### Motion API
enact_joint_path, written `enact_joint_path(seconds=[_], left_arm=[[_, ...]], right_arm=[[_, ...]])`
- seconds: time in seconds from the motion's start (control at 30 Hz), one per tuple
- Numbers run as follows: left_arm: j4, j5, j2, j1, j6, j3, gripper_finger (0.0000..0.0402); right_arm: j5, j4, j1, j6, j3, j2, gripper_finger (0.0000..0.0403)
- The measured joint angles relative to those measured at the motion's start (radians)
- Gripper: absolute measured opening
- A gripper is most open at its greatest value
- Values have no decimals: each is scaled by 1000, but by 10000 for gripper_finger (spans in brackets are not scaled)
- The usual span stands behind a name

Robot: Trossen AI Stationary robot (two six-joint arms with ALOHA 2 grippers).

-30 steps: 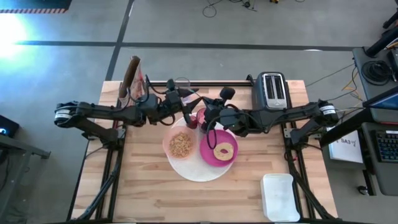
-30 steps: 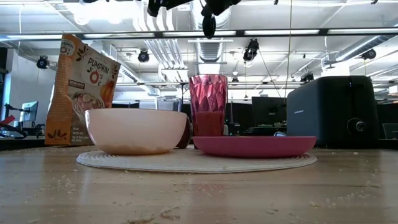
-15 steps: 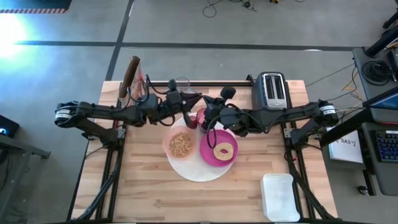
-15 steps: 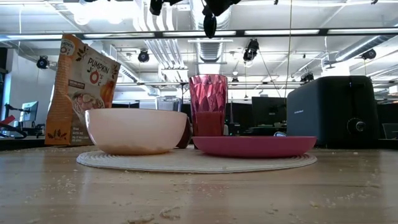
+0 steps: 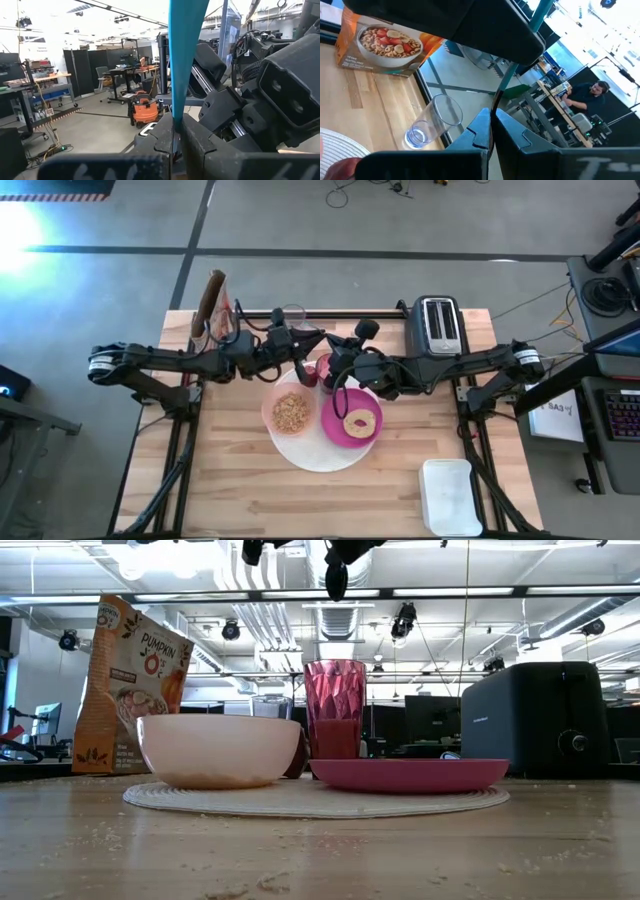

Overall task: Arrange a breakfast setting
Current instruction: Put the blue spoon beside the orange bowl

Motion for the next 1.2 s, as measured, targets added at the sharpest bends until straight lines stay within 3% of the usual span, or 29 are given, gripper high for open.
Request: enact_joint_path(seconds=[0.17, 0.3, 0.53, 0.77, 0.93, 1.2], left_arm=[[-2, 4, -2, 0, -1, 0, 2], [-2, 8, -10, 0, 0, 0, 0], [5, 7, -14, 0, 3, 0, 2], [-52, 7, -15, 0, 50, 42, 2], [-345, 8, -16, 0, 102, 144, 1], [-1095, 88, -13, 0, 210, 402, 0]], right_arm=[[-2, -9, 0, 59, 0, -3, 14], [-6, -53, 0, 77, 13, -10, 44], [-9, -229, 6, 210, 70, -12, 123], [-9, -435, 35, 343, 121, -18, 151], [-9, -596, 57, 463, 152, -45, 152], [-19, -792, 63, 646, 152, -119, 152]])
